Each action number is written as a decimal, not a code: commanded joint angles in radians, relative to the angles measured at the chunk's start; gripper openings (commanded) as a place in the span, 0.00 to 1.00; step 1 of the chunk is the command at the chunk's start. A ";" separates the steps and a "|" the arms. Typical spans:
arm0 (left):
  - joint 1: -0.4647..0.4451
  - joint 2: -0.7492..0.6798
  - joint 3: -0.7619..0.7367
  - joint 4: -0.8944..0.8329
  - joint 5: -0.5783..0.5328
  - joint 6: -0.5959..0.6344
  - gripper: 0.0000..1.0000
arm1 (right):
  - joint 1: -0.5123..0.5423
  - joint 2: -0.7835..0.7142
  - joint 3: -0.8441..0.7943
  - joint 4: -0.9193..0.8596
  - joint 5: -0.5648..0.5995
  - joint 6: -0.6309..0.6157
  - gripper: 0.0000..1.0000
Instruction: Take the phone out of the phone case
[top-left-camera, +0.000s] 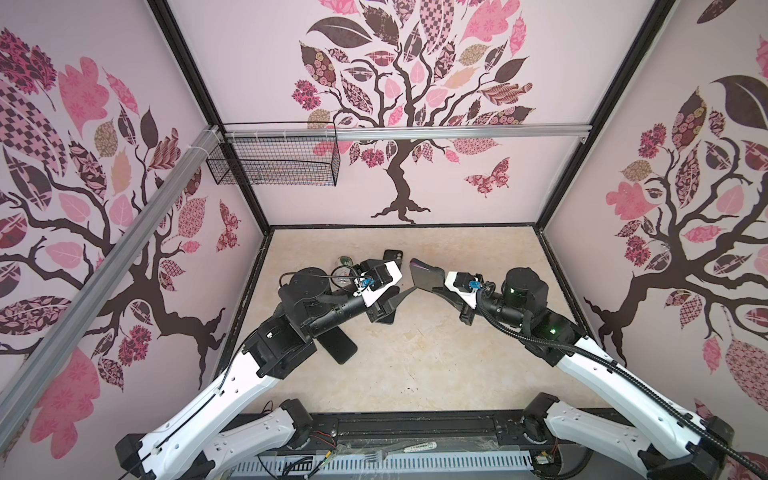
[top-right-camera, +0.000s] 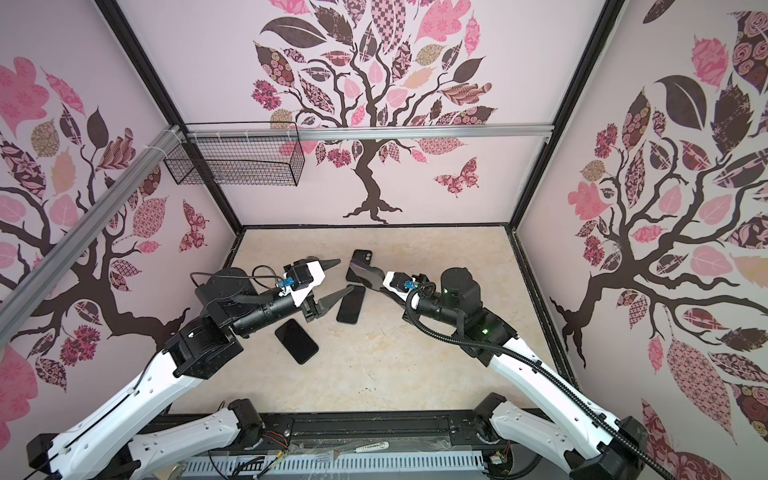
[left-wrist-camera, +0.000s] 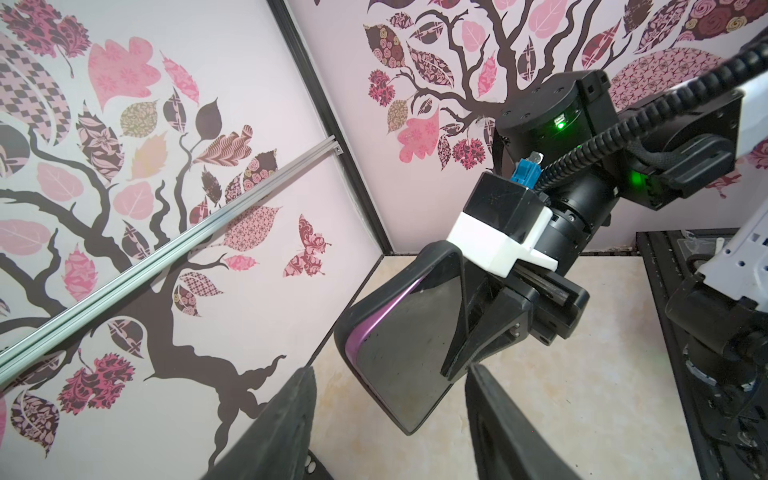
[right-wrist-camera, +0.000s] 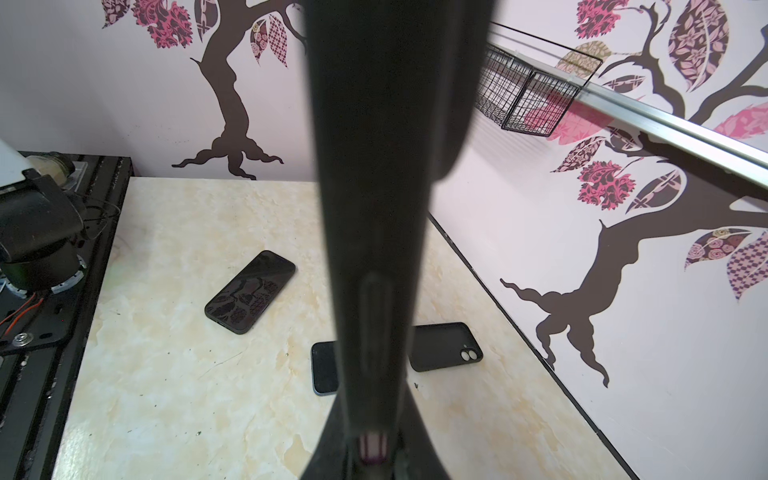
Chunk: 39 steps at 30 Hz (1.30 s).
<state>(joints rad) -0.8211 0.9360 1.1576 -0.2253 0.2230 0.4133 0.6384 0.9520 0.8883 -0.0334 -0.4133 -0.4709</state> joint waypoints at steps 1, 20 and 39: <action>-0.009 0.001 -0.012 0.020 0.016 -0.002 0.56 | 0.002 -0.027 0.016 0.076 -0.024 0.014 0.00; -0.018 0.021 -0.007 0.017 0.019 -0.003 0.48 | 0.005 -0.007 0.034 0.064 -0.068 0.004 0.00; -0.018 0.046 0.003 0.000 0.040 -0.007 0.48 | 0.032 -0.006 0.046 0.037 -0.112 -0.060 0.00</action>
<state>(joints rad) -0.8360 0.9661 1.1576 -0.2218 0.2398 0.4126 0.6468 0.9535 0.8883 -0.0410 -0.4580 -0.4919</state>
